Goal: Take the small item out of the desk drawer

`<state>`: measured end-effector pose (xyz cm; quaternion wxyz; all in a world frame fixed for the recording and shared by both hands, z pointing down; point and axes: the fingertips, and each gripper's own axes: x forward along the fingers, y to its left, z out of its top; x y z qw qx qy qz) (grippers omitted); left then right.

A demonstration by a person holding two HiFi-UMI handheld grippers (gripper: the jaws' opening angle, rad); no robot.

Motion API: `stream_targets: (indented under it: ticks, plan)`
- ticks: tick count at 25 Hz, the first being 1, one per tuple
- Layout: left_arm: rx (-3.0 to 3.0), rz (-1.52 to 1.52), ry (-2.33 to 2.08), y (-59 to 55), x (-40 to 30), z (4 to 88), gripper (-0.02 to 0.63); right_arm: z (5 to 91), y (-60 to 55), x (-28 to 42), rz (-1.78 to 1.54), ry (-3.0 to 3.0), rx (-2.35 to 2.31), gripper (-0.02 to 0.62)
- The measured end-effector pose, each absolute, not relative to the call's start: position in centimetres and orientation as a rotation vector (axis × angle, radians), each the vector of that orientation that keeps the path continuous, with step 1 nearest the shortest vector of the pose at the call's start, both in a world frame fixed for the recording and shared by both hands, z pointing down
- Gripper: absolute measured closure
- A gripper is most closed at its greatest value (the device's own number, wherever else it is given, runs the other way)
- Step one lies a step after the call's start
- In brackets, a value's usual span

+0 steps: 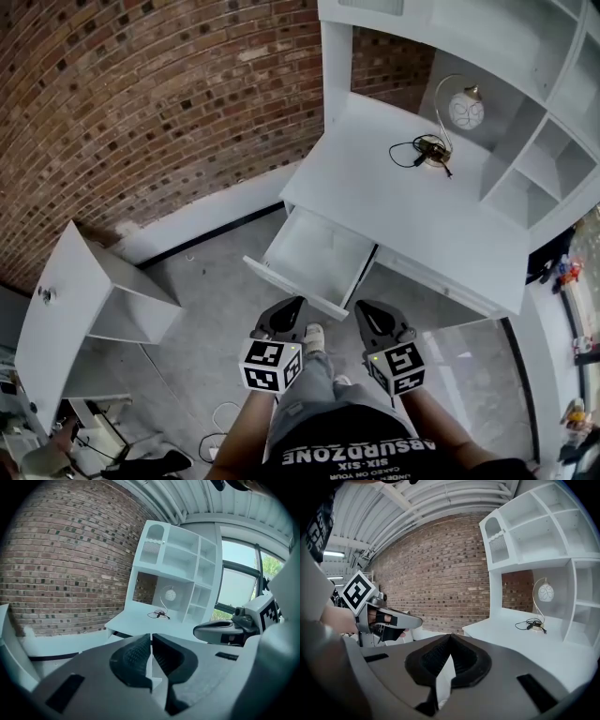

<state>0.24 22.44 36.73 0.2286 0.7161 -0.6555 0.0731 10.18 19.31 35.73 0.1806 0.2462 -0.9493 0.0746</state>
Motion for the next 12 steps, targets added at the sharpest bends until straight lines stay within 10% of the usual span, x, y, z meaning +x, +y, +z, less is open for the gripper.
stream_targets:
  ticks: [12]
  plan:
    - [2.003, 0.22, -1.775, 13.3, -3.9, 37.5, 0.561, 36.2, 11.2, 6.2, 0.191, -2.655, 0.718, 0.597]
